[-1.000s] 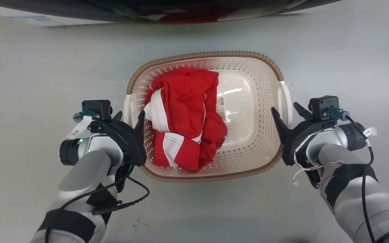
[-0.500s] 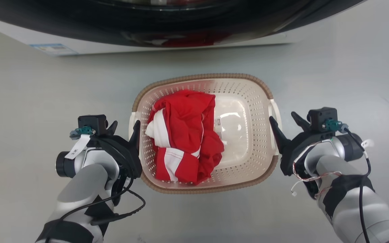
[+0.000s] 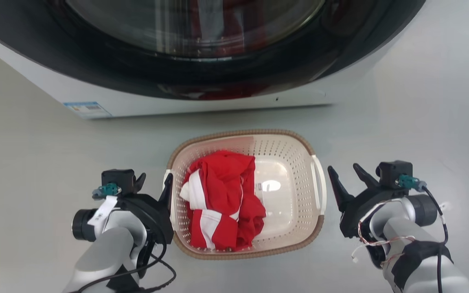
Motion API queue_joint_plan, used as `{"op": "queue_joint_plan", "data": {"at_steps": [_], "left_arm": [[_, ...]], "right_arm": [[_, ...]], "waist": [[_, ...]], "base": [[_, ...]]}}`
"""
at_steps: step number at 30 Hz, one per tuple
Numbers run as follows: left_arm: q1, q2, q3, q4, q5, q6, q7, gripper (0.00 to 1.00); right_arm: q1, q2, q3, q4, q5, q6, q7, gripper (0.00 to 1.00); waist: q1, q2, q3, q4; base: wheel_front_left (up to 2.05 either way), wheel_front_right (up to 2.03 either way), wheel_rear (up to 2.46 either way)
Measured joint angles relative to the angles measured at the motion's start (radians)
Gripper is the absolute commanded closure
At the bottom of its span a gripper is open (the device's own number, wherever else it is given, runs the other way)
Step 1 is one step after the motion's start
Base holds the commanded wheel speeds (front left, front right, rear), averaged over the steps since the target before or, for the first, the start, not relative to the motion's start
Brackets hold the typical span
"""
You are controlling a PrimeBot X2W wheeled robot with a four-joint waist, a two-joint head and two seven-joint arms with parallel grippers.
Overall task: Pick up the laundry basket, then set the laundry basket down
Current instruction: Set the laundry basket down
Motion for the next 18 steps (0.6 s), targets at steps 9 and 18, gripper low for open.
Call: {"op": "queue_joint_plan", "data": {"at_steps": [9, 18], "left_arm": [[0.071, 0.019, 0.008, -0.077, 0.016, 0.011, -0.005, 0.00], [0.191, 0.060, 0.053, -0.217, 0.041, 0.076, -0.005, 0.00]], "right_arm": [[0.105, -0.019, -0.042, -0.100, 0.002, -0.004, 0.000, 0.00], [0.224, -0.035, -0.084, -0.231, -0.009, -0.044, 0.000, 0.00]], "waist": [[-0.0001, 0.0000, -0.126, -0.001], [-0.0002, 0.0000, -0.245, -0.003]], "base": [[0.00, 0.00, 0.00], [0.00, 0.00, 0.00]]}}
